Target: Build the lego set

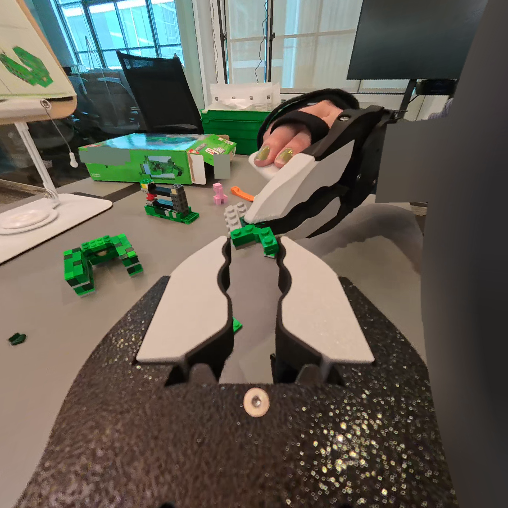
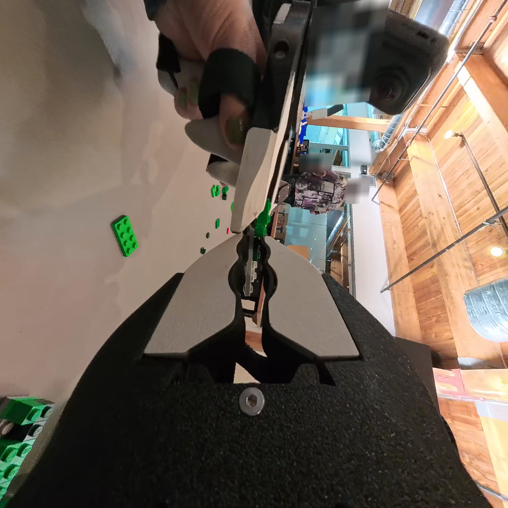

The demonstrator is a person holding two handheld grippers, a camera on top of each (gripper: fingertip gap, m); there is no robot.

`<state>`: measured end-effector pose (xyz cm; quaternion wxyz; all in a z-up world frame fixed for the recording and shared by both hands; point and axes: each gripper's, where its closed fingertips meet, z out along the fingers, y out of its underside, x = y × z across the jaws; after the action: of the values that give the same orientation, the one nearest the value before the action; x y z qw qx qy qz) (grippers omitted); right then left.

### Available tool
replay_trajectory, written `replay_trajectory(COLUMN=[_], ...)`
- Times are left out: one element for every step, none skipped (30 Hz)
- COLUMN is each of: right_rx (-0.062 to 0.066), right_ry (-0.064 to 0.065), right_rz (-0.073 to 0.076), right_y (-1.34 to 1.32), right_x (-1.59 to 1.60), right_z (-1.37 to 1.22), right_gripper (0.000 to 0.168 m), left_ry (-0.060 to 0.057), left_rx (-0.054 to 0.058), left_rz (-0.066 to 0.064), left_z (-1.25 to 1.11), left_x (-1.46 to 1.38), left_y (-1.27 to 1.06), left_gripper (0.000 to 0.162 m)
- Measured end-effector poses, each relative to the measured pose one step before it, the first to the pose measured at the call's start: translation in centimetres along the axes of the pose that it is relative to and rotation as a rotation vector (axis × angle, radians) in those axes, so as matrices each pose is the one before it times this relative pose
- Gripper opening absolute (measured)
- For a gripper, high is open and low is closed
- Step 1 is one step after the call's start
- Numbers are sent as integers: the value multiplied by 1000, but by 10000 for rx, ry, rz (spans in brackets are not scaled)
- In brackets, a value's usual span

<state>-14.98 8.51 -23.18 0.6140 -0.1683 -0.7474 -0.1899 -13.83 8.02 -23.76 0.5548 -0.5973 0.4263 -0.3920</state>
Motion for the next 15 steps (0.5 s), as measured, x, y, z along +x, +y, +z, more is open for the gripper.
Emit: replay_trajectory(right_rx=[-4, 1, -4, -27, -36, -57, -55, -77, -64, -8, 21, 56, 50, -2, 28], right_ry=[1, -12, -1, 70, 77, 28, -25, -4, 58, 17, 3, 15, -41, -28, 63], right_rz=[-13, -13, -19, -40, -69, -96, -110, -118, -113, -56, 85, 292, 473, 536, 526], right_y=[-4, -18, -7, 13, 9, 22, 14, 72, 72, -6, -33, -37, 7, 107, 201], right_x=[-12, -30, -13, 97, 110, 33, -54, -51, 32, -1, 5, 58, 56, 147, 364], right_z=[33, 31, 20, 20, 20, 50, 56, 65, 61, 35, 9, 16, 10, -30, -114], right_gripper=[7, 7, 7, 7, 7, 7, 7, 7, 7, 7, 7, 7, 7, 9, 16], left_ry=[-48, -23, 14, 24, 72, 56, -65, -89, -131, -127, -29, 18, 36, -114, -170], left_rx=[-11, -22, -1, 74, 101, 68, 0, -51, -11, -11, -19, 39, 33, -59, -123], left_rz=[67, 17, -53, -82, -57, -62, -38, 57, 94, 109, 60, -44, -94, -58, 81], left_z=[-35, -15, -13, -25, -31, -10, 13, 1, -35, -42, -29, -59, -88, -141, -224], left_x=[-35, -10, 8, 9, 88, 65, -95, -112, -139, -127, -12, -1, -15, -240, -321], left_y=[6, 38, 33, -90, -145, -105, 10, 75, -14, 15, 24, -55, -45, 94, 166], left_gripper=[31, 31, 31, 31, 34, 36, 36, 35, 34, 32, 31, 31, 30, 27, 27])
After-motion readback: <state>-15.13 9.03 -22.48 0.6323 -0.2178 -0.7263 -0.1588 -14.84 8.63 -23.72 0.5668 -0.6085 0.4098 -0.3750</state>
